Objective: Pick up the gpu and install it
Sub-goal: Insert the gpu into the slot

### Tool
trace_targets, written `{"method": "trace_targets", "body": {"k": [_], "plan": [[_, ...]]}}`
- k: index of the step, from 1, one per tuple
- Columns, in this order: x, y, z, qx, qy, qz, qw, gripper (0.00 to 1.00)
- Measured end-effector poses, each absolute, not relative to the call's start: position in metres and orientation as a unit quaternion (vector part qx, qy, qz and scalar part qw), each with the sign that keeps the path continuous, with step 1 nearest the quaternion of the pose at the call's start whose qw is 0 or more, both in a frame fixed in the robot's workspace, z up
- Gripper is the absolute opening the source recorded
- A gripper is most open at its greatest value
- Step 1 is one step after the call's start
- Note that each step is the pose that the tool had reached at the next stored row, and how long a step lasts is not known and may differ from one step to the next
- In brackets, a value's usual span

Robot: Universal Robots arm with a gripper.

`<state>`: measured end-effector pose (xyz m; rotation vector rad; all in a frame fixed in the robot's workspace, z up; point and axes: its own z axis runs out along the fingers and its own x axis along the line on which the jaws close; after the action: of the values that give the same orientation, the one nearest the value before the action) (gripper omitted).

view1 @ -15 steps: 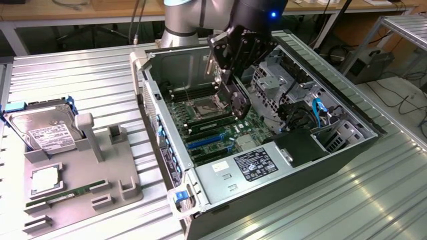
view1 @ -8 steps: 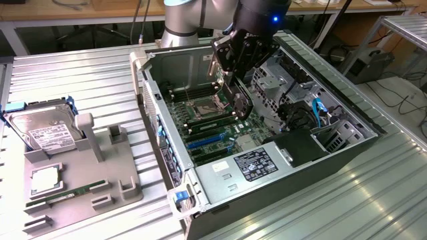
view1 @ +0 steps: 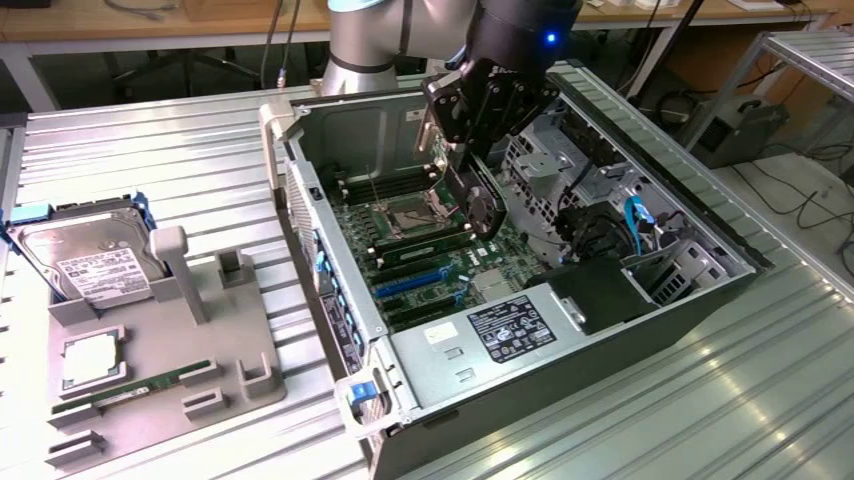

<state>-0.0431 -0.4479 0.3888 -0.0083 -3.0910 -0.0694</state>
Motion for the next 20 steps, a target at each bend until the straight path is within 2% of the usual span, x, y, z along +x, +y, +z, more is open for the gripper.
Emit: {"method": "trace_targets", "body": {"k": [5,10,20], "plan": [[-0.043,-0.4479,0.3886,-0.003,-0.999,-0.022,0.024,0.26],[-0.0425,-0.4479,0.3873,0.047,-0.999,-0.022,0.007,0.26],[-0.0426,-0.4479,0.3823,0.171,-0.985,-0.02,0.001,0.26]]}}
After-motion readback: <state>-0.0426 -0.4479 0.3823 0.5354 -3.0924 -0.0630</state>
